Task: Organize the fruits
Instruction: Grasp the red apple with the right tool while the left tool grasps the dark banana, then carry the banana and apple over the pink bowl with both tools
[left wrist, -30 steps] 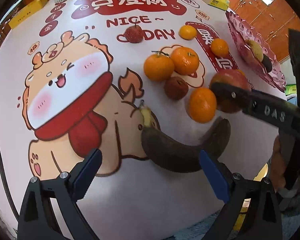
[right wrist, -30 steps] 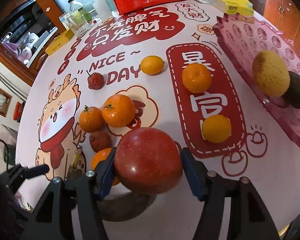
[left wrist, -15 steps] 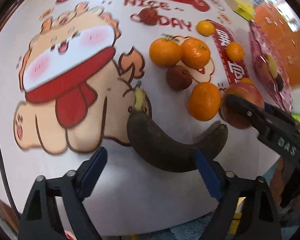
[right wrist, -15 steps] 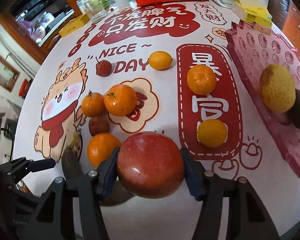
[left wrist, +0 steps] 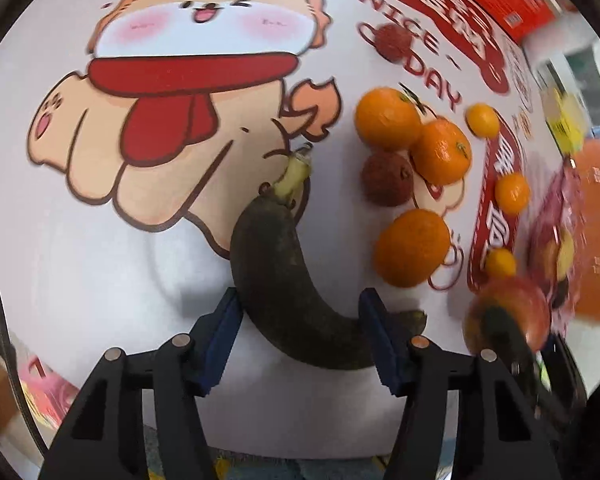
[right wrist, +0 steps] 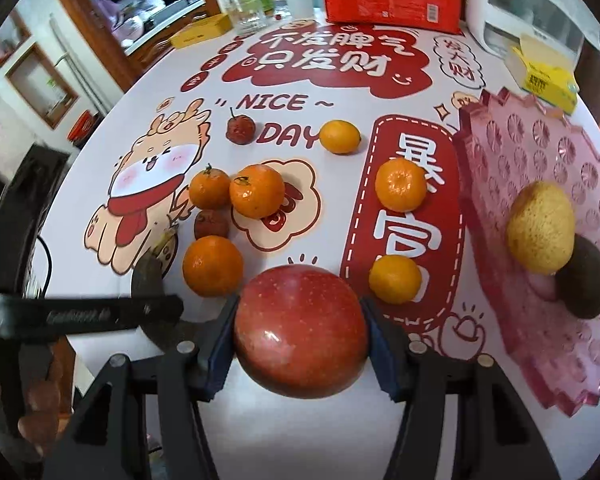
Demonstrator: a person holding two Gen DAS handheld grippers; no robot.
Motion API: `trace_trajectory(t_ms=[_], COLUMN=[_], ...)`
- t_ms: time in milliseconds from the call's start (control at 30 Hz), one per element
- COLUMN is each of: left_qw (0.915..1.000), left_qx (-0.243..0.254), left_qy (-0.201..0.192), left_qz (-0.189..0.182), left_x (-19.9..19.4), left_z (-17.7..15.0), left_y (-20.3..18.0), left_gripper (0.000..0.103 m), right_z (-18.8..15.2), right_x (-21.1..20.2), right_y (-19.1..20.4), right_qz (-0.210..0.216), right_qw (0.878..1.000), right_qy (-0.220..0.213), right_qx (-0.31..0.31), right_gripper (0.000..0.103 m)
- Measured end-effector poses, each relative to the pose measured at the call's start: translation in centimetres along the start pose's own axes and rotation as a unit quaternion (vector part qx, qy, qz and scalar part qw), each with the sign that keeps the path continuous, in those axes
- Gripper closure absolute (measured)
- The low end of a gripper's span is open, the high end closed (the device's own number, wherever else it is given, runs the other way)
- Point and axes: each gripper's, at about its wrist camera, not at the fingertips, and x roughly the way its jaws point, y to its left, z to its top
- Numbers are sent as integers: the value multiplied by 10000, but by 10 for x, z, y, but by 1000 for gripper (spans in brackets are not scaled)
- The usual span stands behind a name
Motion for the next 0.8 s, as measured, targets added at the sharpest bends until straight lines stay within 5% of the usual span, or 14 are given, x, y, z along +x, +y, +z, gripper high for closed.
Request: trace_trajectory(t_ms=[67, 200, 400, 600, 800], left_qw=[9996, 9982, 9929, 9771, 9633], left_qx=[-88, -321, -56, 316, 705], left_qy=[-193, -500, -1183, -2062, -2536], left_qz=[185, -26, 131, 430, 534], left_x=[-2, -6, -26, -60, -98], left_z=[-2, -8, -27, -46, -58], left_y=[0, 6, 3, -14, -41], left_gripper=[60, 67, 70, 71, 71], right_z=[-2, -5, -7, -9, -7], right_x=[-4, -15, -30, -44, -62], right_y=[-2, -9, -16, -22, -27], right_qz=[6, 40, 94, 222, 367], right_qw=[9999, 9996, 9985, 9969, 9951], right_qy=[-18, -98, -263, -403, -639], right_qx=[-114, -271, -473, -639, -666], right_gripper=[44, 44, 44, 44, 44])
